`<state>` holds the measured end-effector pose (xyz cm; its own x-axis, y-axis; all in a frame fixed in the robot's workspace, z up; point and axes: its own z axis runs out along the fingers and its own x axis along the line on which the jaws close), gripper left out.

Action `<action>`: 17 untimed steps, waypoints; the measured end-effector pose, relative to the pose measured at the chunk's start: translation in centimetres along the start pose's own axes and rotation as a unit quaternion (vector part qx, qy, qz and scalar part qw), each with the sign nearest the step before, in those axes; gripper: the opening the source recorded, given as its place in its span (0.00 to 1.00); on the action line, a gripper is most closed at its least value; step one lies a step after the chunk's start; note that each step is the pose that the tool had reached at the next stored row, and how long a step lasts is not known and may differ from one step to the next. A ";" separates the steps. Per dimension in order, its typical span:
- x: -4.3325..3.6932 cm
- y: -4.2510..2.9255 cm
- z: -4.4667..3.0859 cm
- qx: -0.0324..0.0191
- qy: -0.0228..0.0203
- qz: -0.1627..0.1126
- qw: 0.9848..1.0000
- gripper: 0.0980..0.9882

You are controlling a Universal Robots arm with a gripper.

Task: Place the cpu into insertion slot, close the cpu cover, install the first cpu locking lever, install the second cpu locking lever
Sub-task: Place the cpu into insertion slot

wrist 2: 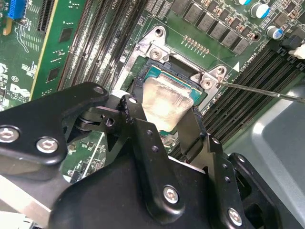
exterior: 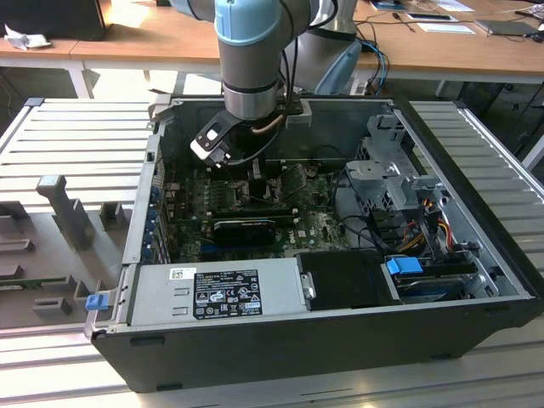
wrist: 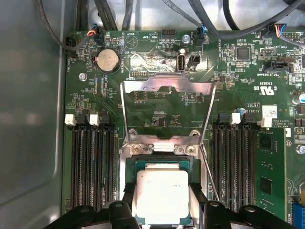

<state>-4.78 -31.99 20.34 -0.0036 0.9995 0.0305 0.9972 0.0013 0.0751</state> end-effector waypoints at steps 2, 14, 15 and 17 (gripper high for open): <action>0.01 0.00 0.06 0.000 0.000 0.001 1.000 0.48; 0.02 0.02 0.17 0.000 0.000 0.001 1.000 0.57; 0.02 0.02 0.11 0.000 0.000 0.001 1.000 0.57; 0.03 0.04 -0.09 0.000 0.000 0.001 1.000 0.57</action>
<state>-4.75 -31.96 20.43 -0.0008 0.9995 0.0303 0.9972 -0.0015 0.0750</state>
